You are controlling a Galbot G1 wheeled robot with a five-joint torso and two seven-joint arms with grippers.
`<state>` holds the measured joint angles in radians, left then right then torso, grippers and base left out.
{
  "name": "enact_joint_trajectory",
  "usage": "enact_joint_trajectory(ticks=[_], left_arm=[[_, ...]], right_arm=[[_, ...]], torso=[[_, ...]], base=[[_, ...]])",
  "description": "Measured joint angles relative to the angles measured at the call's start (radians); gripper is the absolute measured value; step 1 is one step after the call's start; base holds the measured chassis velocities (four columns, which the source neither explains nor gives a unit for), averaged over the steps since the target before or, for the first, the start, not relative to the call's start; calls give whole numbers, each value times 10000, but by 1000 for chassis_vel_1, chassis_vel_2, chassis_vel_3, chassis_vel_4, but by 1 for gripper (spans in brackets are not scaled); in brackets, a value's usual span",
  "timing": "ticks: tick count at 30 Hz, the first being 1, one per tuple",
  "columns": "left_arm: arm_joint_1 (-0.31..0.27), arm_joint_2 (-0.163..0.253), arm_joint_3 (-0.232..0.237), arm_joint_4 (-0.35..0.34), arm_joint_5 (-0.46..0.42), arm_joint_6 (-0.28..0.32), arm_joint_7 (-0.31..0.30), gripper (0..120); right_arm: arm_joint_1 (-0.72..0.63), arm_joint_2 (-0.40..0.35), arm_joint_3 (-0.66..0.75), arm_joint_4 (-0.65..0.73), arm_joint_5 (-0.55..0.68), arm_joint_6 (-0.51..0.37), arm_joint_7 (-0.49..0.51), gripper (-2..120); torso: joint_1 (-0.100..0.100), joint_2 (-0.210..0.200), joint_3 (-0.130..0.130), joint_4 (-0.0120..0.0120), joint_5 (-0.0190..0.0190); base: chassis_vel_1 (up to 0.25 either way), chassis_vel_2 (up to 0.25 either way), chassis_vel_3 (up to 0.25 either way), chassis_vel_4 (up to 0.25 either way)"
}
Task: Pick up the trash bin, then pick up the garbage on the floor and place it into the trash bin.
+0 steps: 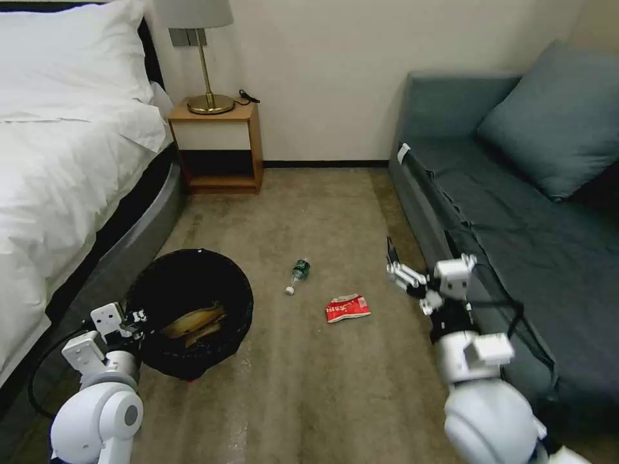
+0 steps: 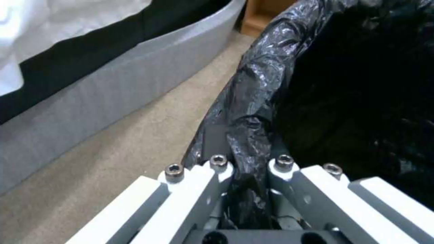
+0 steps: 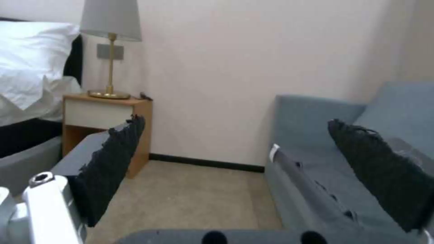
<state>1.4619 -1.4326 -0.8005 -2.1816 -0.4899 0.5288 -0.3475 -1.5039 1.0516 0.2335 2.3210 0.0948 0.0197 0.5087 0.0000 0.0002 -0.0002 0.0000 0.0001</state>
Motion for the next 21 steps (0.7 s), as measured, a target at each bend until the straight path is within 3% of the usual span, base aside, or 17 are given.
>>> enact_joint_trajectory(ticks=[2, 7, 15, 21], left_arm=[[26, -41, -22, 0, 54, 0, -7, 3], [26, -41, -52, 0, 61, -1, -12, 3], [19, -93, -71, 8, 53, -18, -19, 3], [-15, -69, -79, 73, 33, -28, -21, 3]], right_arm=[[-428, 661, -59, -35, -440, 265, -50, 100], [-715, 1338, -232, -236, -795, 603, -88, 100], [-907, 1763, -328, -343, -1014, 808, -109, 100], [-855, 1865, -368, -450, -1033, 818, -111, 100]], torso=[[0, 0, 0, 0, -3], [0, 0, 0, 1, -2], [-1, 0, 0, 1, -1], [0, -1, 2, 0, -2]], base=[[0, 0, 0, 0], [0, 0, 0, 0], [-30, 27, 35, -27], [-159, 141, 146, -153]])
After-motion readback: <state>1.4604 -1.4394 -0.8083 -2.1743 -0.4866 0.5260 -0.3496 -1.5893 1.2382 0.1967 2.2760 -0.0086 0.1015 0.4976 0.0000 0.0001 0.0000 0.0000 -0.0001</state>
